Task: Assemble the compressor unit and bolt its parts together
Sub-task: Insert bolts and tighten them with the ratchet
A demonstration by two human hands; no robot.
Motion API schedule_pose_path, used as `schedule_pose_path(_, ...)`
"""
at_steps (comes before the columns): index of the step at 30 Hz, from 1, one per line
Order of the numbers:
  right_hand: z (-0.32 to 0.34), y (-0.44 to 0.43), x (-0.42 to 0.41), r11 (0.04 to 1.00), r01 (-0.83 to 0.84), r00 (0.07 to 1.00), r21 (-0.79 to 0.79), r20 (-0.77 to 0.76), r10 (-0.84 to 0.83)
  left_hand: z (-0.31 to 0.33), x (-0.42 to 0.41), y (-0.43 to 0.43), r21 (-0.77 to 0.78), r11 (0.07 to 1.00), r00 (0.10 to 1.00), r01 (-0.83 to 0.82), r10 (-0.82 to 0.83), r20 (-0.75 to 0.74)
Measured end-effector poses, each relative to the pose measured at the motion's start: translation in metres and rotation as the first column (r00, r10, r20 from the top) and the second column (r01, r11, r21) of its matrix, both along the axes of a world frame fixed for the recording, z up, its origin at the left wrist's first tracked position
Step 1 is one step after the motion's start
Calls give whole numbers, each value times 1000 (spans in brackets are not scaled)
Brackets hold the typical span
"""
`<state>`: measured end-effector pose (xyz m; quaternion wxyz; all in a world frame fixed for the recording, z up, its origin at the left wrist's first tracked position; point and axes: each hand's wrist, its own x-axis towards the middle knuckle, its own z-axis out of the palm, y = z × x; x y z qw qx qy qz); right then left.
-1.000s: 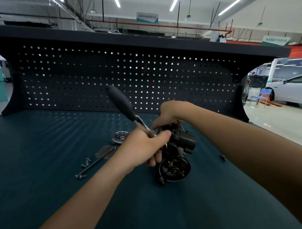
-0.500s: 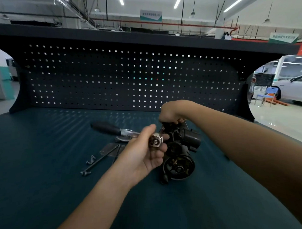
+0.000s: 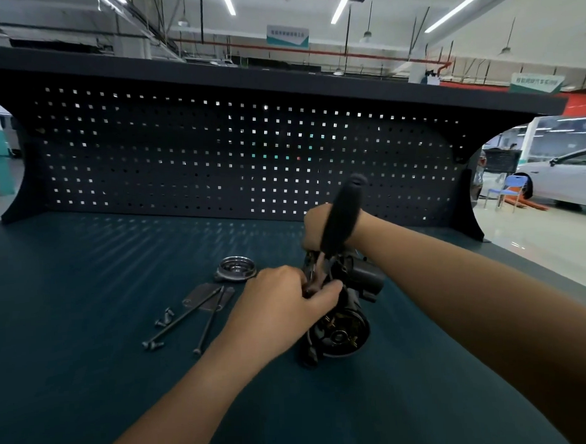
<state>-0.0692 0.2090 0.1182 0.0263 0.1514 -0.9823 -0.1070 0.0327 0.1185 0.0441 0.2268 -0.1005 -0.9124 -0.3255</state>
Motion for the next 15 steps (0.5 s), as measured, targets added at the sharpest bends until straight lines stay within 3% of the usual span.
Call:
schedule_pose_path(2,3,-4,4,999,29,999,37,23,-30,-1,1,2,314,946,985,76,-119,121)
schedule_pose_path(3,5,-5,6,998,35,999,52,24,-36,-1,3,2,566,819,952,92,-239,190)
schedule_pose_path(4,5,-6,7,998,38,999,51,23,-39,-1,3,1,800,597,890,53,-392,234)
schedule_pose_path(5,6,-5,7,999,34,999,36,13,-35,-1,4,0,941,337,803,-34,-551,226)
schedule_pose_path(6,5,-5,5,999,34,999,10,0,-34,0,5,-1,987,100,730,-123,-664,158)
schedule_pose_path(7,4,-3,6,999,36,999,-20,-12,-36,0,6,-3,983,-54,691,-176,-718,84)
schedule_pose_path(8,2,-3,5,998,48,999,-50,-15,-48,-1,6,-4,980,-81,677,-180,-733,64)
schedule_pose_path(9,1,-2,5,996,59,998,-70,-18,-61,-1,5,-4,988,3,689,-156,-717,111)
schedule_pose_path(10,0,-2,6,995,68,997,-75,-26,-70,0,4,-5,980,173,727,-103,-659,193)
schedule_pose_path(11,1,-2,7,995,72,996,-67,-39,-75,1,4,-4,913,407,790,-21,-553,265)
schedule_pose_path(13,2,0,9,997,64,996,-43,-62,-67,4,3,-5,519,847,921,113,-285,265)
schedule_pose_path(14,3,2,11,997,57,997,-42,-57,-60,5,2,-5,277,955,962,109,-172,212)
schedule_pose_path(15,4,3,12,998,48,998,-43,-48,-50,4,0,-5,114,990,982,83,-100,158)
